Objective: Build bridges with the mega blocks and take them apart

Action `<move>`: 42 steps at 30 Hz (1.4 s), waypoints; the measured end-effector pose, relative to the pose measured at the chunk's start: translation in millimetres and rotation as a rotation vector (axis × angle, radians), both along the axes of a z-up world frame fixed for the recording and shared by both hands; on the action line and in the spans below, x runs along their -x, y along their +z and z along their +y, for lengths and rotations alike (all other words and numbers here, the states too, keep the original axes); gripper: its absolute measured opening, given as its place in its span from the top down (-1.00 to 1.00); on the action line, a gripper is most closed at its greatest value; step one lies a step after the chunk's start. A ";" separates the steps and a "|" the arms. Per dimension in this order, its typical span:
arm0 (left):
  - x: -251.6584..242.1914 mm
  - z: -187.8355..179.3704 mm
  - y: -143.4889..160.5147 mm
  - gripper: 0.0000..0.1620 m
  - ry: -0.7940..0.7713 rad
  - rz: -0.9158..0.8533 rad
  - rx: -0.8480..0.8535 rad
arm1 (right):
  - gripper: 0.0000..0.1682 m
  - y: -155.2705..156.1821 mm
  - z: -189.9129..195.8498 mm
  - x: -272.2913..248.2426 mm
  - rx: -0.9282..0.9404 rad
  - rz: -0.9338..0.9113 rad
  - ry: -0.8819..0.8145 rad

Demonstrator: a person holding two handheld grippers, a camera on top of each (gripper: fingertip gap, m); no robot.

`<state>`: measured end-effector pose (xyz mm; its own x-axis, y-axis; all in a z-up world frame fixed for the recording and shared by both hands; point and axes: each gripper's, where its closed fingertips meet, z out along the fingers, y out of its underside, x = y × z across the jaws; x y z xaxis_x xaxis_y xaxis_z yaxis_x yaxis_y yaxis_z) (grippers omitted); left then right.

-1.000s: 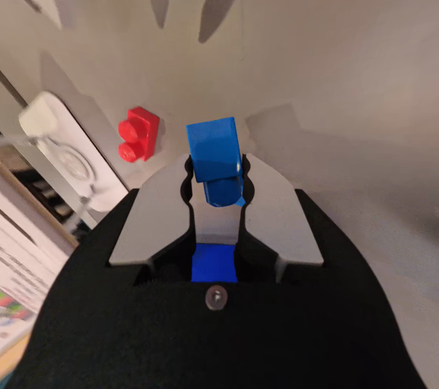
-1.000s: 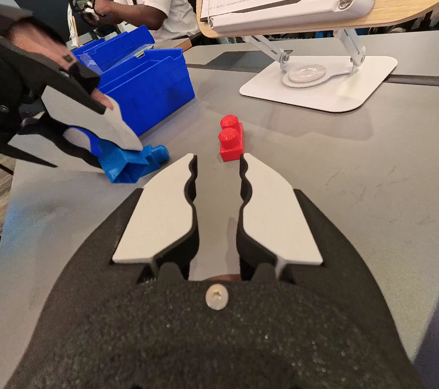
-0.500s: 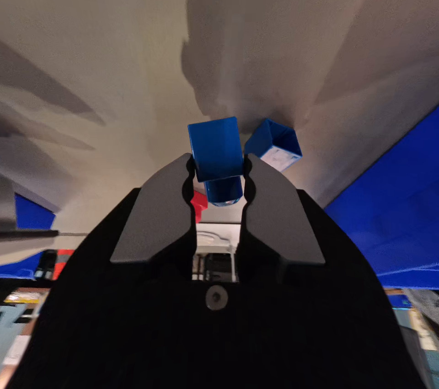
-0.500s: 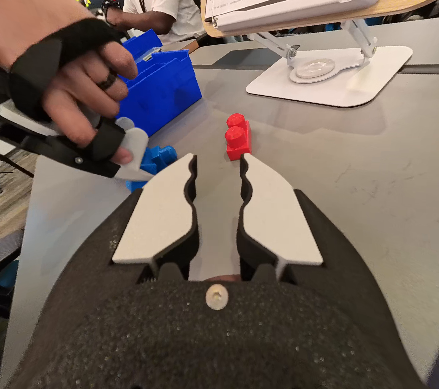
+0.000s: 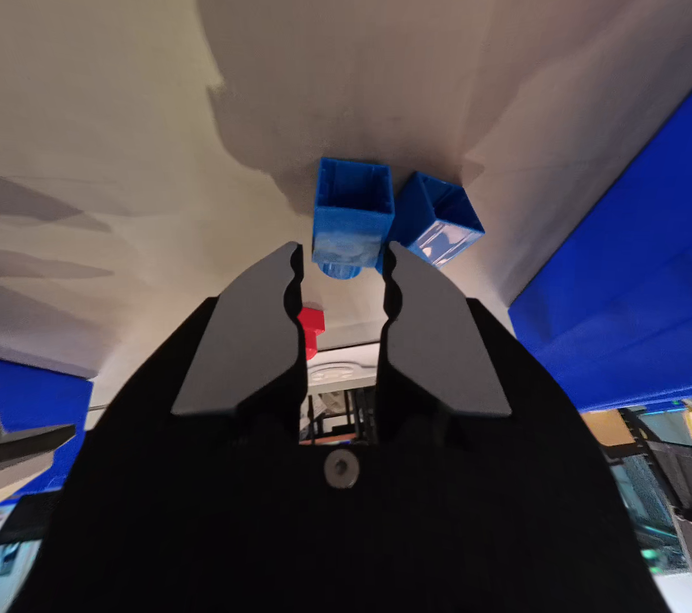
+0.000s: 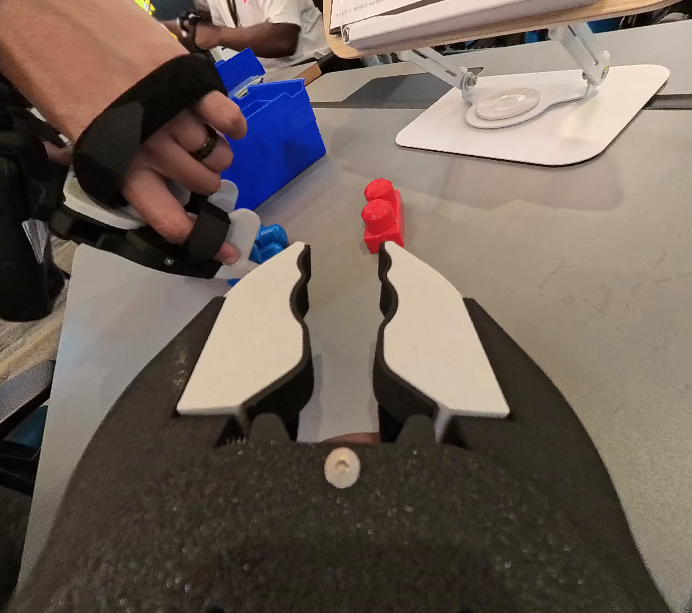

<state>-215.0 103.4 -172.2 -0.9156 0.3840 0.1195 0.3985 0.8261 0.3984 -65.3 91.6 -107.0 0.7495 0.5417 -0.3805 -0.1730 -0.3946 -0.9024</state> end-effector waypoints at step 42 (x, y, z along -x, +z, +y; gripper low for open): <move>25.0 -9.2 -5.1 -0.29 2.383 -1.613 0.668 | 0.59 -13.0 1.6 5.3 0.054 -0.011 0.025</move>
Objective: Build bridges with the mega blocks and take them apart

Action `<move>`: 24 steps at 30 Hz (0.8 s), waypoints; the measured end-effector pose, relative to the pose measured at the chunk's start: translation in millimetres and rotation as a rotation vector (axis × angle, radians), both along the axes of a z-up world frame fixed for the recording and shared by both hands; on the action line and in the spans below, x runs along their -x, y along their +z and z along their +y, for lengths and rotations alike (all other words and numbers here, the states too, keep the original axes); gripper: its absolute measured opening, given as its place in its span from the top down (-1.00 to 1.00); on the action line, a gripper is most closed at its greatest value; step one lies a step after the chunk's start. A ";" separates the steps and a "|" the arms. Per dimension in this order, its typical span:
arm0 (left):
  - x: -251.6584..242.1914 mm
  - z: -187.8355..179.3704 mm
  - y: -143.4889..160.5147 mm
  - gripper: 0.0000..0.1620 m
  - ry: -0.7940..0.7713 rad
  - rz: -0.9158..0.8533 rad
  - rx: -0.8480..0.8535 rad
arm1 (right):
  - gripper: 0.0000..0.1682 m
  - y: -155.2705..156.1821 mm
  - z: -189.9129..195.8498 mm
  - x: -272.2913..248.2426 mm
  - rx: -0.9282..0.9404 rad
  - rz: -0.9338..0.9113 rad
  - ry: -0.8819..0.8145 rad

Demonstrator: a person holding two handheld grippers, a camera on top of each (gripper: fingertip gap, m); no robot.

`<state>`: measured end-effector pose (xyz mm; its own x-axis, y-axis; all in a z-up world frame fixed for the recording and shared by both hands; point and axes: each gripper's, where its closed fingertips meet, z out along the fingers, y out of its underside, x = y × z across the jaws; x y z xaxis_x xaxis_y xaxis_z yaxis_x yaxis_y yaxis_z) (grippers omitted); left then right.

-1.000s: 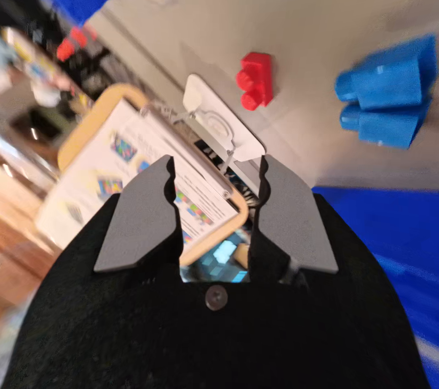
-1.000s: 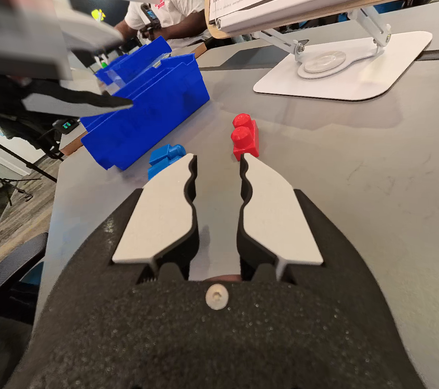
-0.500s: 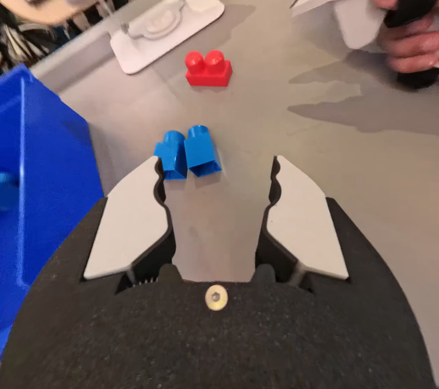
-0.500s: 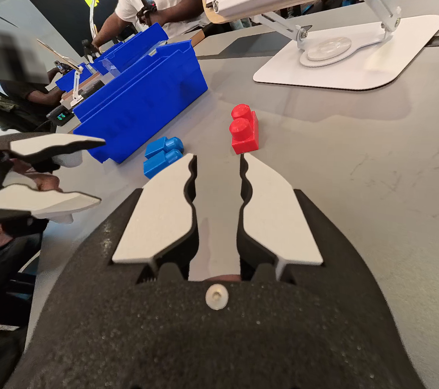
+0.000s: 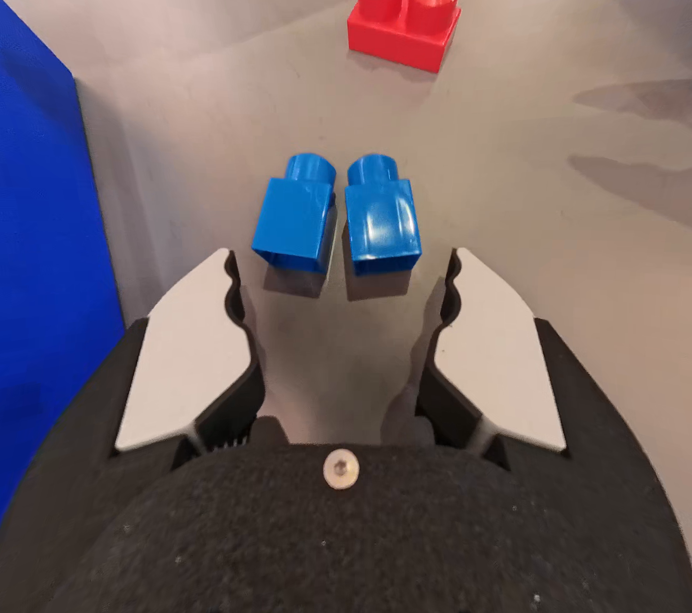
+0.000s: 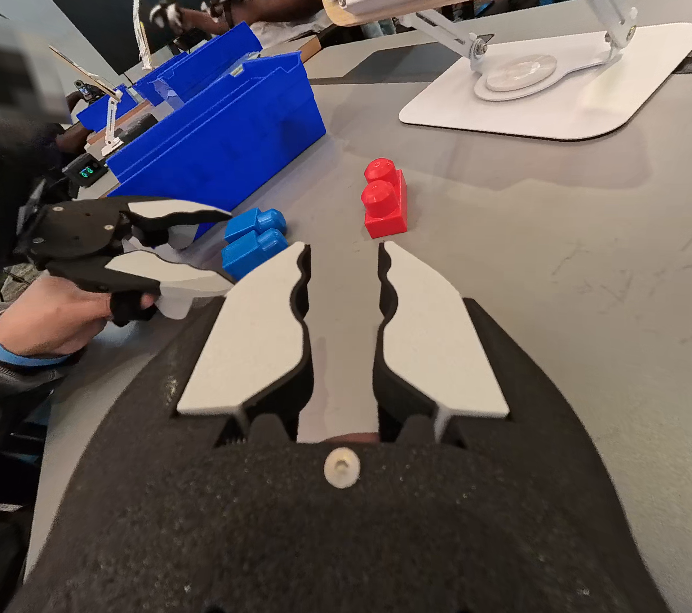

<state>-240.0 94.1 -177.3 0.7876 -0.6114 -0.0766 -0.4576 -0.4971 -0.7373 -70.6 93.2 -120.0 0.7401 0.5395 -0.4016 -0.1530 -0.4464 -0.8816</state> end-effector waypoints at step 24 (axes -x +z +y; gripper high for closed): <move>-11.6 17.3 -16.8 -0.20 0.014 0.115 0.120 | 0.59 -0.6 -0.6 1.0 0.006 0.001 0.008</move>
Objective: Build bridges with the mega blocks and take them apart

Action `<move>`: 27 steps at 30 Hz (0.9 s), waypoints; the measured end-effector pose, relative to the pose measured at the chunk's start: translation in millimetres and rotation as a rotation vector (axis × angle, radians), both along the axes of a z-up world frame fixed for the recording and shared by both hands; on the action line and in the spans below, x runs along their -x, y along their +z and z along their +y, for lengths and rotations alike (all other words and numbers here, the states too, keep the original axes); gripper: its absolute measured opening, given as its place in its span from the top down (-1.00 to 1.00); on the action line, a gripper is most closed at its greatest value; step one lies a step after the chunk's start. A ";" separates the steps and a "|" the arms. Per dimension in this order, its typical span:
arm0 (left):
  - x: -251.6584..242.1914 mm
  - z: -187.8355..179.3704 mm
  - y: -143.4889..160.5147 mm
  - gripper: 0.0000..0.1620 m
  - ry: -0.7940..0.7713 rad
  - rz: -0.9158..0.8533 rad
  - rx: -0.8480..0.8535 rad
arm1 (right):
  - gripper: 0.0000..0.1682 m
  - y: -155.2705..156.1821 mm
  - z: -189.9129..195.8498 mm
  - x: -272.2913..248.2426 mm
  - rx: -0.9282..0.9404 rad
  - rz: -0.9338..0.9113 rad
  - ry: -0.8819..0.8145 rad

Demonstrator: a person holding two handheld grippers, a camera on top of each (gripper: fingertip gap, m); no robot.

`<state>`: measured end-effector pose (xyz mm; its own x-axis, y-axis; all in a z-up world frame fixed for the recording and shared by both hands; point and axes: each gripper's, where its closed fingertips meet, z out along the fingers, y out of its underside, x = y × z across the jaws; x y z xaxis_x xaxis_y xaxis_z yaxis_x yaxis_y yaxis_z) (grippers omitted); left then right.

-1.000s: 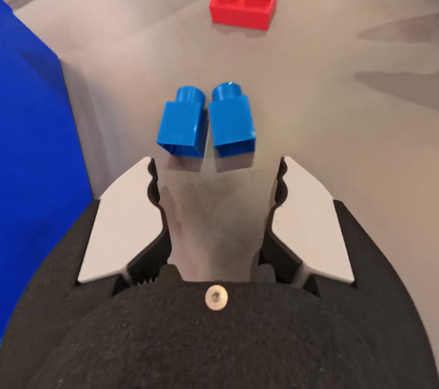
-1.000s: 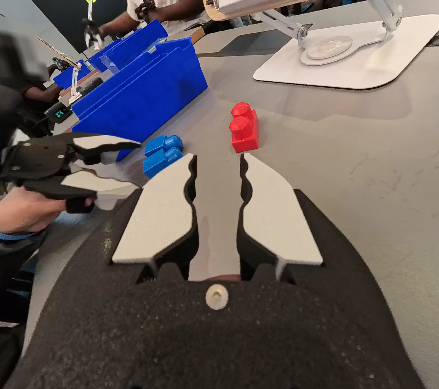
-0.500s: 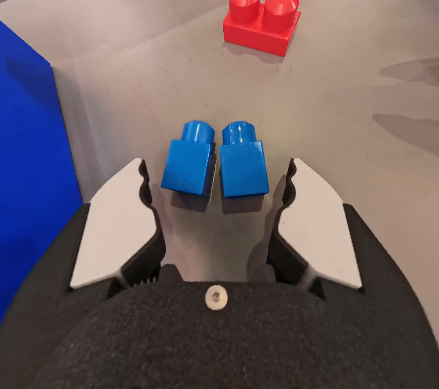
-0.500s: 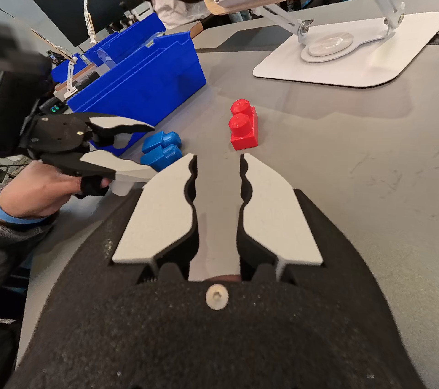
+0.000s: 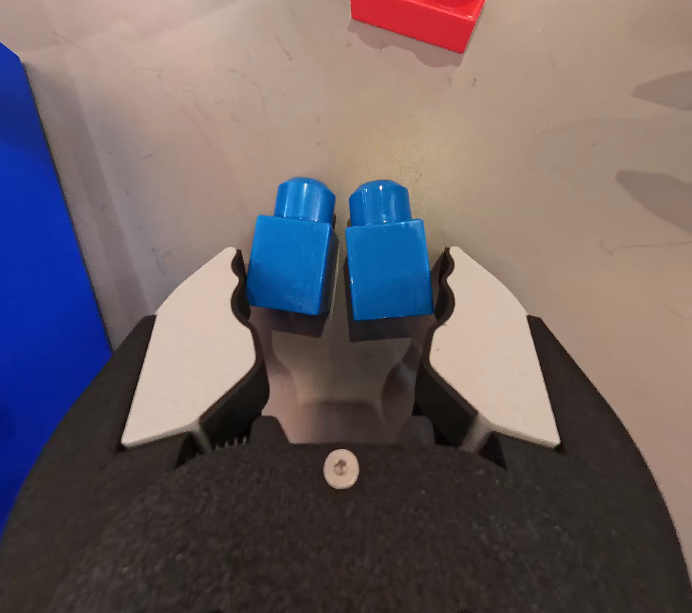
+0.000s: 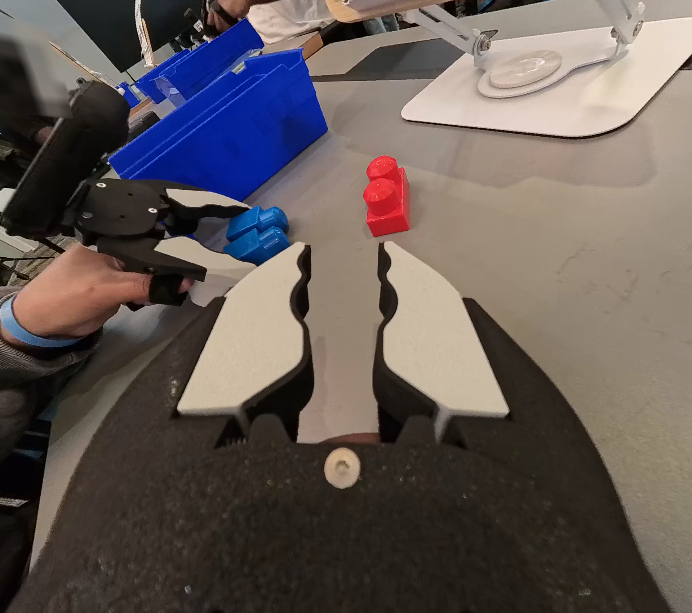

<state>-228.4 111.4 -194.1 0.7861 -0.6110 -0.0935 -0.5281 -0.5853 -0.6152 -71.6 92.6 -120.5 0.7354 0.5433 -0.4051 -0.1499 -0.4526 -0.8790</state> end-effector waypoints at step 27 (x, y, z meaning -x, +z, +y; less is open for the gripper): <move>1.7 -3.2 -0.1 0.05 -0.010 -0.013 0.067 | 0.59 -2.0 -1.0 2.0 0.008 -0.006 0.012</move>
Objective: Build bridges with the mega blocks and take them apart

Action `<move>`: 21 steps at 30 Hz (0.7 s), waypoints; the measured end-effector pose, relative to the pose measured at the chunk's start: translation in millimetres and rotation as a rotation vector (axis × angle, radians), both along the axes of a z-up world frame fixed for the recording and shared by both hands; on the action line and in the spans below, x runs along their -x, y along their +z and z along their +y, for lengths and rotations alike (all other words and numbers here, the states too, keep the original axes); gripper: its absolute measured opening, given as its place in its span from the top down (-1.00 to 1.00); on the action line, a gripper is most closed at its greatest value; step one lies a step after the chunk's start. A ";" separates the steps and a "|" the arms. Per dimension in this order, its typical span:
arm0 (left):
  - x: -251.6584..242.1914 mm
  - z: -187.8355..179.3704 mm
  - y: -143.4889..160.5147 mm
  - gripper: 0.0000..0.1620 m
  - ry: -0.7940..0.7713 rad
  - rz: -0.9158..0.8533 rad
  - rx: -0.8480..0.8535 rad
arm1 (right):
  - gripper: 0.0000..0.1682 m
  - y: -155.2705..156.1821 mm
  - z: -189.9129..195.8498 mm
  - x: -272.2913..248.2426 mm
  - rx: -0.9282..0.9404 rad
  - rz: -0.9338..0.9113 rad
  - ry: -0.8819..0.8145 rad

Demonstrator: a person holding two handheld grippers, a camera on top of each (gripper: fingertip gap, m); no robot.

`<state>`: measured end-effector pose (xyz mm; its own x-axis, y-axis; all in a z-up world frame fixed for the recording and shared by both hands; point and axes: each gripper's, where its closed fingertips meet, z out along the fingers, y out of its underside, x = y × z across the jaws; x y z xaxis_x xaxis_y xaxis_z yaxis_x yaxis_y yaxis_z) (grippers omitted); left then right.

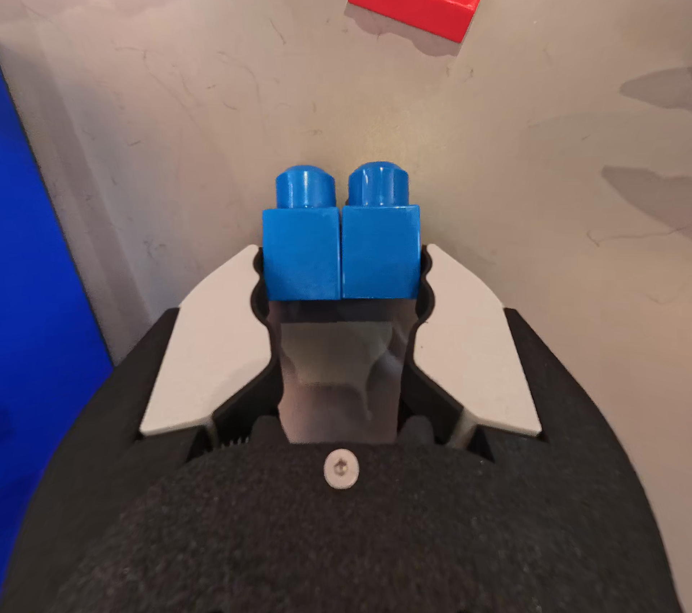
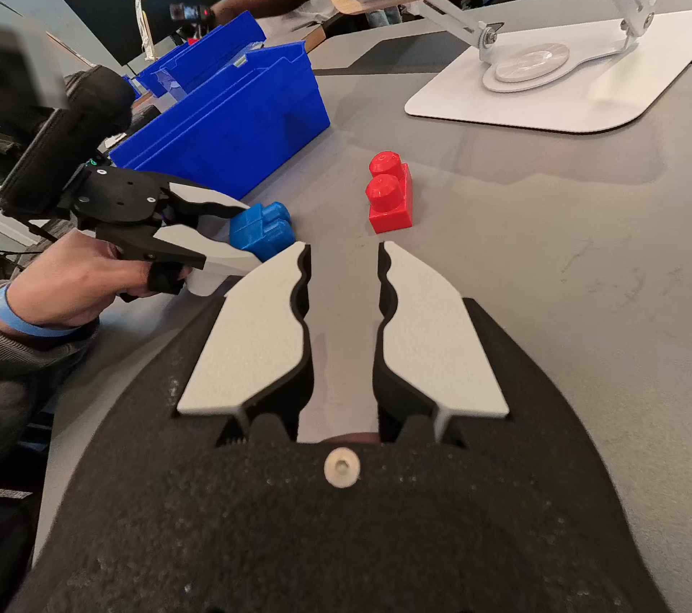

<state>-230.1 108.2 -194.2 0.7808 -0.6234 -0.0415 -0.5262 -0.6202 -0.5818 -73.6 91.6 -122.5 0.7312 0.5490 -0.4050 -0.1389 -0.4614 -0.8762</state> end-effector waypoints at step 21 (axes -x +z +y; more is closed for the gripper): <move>-5.3 -16.2 14.5 0.07 -0.131 -0.097 -0.046 | 0.60 -0.1 -0.4 0.6 0.003 0.001 0.002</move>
